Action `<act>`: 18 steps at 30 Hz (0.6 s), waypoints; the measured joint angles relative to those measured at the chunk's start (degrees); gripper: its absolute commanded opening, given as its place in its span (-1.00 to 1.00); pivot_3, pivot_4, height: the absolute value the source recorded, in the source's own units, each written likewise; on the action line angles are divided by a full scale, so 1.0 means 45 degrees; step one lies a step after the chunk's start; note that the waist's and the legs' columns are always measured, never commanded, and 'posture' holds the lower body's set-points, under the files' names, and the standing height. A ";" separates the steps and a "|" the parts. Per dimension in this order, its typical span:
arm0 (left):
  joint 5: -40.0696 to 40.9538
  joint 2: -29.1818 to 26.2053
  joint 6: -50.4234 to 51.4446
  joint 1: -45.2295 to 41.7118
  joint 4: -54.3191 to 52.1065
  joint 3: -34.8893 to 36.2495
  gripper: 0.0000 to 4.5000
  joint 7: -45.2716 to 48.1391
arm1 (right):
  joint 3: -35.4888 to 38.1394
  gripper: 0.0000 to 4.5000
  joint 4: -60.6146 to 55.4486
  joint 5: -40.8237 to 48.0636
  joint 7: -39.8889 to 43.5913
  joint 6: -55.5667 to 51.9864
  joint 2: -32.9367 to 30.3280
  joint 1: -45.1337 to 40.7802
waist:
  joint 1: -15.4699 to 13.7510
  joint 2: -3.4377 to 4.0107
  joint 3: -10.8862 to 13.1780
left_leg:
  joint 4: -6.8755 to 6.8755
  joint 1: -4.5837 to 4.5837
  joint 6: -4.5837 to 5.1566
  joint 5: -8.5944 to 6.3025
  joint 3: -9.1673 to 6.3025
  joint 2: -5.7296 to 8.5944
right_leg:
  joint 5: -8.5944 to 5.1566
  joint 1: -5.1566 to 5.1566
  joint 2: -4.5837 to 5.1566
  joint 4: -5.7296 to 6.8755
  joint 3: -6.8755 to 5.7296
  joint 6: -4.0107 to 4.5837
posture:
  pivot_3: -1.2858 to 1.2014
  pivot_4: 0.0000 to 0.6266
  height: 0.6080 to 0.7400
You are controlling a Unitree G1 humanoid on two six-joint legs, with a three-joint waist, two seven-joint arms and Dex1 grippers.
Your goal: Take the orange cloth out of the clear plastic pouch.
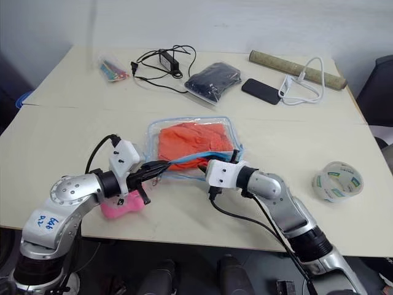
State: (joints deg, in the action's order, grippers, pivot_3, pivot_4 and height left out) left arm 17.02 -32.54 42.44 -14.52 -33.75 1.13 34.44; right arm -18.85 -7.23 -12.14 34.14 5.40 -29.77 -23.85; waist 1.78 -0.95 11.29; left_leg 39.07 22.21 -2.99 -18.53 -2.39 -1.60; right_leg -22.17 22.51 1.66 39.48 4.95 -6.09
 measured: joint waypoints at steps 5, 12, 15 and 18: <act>0.0245 0.0199 0.0166 -0.0002 -0.0158 0.0001 -1.00 -0.0281 | -0.0416 0.79 0.0870 -0.2158 -0.1469 0.1380 0.0211 -0.0009 | 0.0088 0.0000 0.0000 | 0.0000 -0.0002 -0.0003 0.0002 0.0006 -0.0004 | 0.0000 0.0005 -0.0007 0.0014 0.0006 0.0000 | 0.03 -0.52 1.00; 0.1044 0.0554 0.0713 -0.0154 -0.0447 0.0029 -1.00 -0.0559 | -0.1039 0.89 0.2595 -0.4954 -0.3597 0.2394 0.0703 -0.1010 | 0.0302 0.0000 0.0000 | 0.0001 -0.0007 -0.0017 0.0010 0.0007 -0.0006 | 0.0000 0.0006 -0.0011 0.0028 0.0006 0.0000 | 0.03 -0.52 1.00; 0.1340 0.0678 0.0977 -0.0283 -0.0544 0.0038 -1.00 -0.0758 | -0.1419 0.89 0.3206 -0.6006 -0.4200 0.2791 0.0713 -0.1422 | 0.0360 0.0000 0.0000 | 0.0000 -0.0009 -0.0019 0.0011 0.0009 -0.0006 | 0.0000 0.0007 -0.0013 0.0029 0.0009 0.0000 | 0.03 -0.52 1.00; 0.1573 0.0786 0.1157 -0.0536 -0.0579 0.0035 -1.00 -0.0990 | -0.1845 0.89 0.3580 -0.6970 -0.4518 0.3314 0.0658 -0.1895 | 0.0370 -0.0002 -0.0002 | 0.0001 -0.0012 -0.0029 0.0016 0.0009 -0.0008 | 0.0000 0.0007 -0.0017 0.0033 0.0010 0.0000 | 0.03 -0.52 1.00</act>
State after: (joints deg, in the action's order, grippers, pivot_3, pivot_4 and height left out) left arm 24.10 -29.00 47.65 -16.93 -36.36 1.29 29.99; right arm -27.16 8.88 -43.50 13.81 20.31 -26.81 -32.37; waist 3.44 -0.96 11.28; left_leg 39.07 22.15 -3.12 -18.46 -2.36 -1.64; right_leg -22.17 22.54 1.59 39.63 5.00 -6.09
